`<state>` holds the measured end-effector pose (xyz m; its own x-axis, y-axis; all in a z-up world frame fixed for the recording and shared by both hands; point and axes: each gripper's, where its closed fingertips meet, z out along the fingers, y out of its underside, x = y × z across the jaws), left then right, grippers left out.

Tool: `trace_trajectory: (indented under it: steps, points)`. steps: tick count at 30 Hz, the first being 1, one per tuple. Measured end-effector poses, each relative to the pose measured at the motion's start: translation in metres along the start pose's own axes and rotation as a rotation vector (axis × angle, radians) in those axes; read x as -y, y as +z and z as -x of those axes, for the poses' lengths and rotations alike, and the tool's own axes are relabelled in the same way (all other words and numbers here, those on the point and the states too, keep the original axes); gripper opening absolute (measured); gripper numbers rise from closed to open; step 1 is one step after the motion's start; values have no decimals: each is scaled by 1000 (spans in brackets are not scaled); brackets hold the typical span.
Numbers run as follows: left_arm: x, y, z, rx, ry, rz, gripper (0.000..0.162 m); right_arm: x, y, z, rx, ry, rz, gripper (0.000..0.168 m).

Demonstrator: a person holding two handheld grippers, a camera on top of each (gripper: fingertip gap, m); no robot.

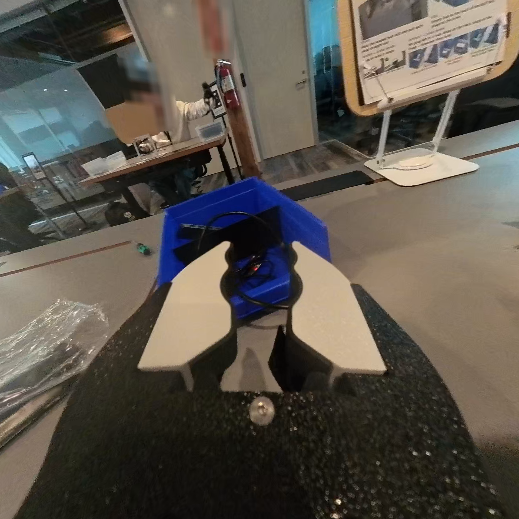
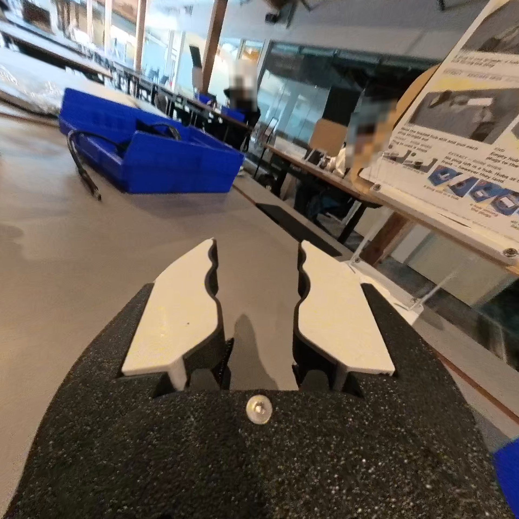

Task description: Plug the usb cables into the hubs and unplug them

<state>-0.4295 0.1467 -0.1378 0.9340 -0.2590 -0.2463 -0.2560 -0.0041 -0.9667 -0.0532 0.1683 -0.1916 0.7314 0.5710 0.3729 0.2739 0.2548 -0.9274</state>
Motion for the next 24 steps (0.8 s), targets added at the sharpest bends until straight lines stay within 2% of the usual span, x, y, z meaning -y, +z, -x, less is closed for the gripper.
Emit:
trace_trajectory:
  steps: [6, 9, 11, 19, 24]
  points:
    - [6, 21, 29, 57, 67, 18, 38, -2, -2, -11, -13, 108, -7, 56]
    - [17, 44, 48, 84, 191, 11, 41, -5, -2, -16, -14, 158, -10, 55]
    - [21, 68, 60, 65, 303, 35, 36, -7, -2, -20, -20, 187, -8, 54]
    - [-12, 174, 109, -203, 714, 351, 27, -12, -3, -33, -35, 291, -20, 52]
    - [-45, 218, 114, -393, 730, 527, 34, -13, -2, -37, -33, 332, -25, 51]
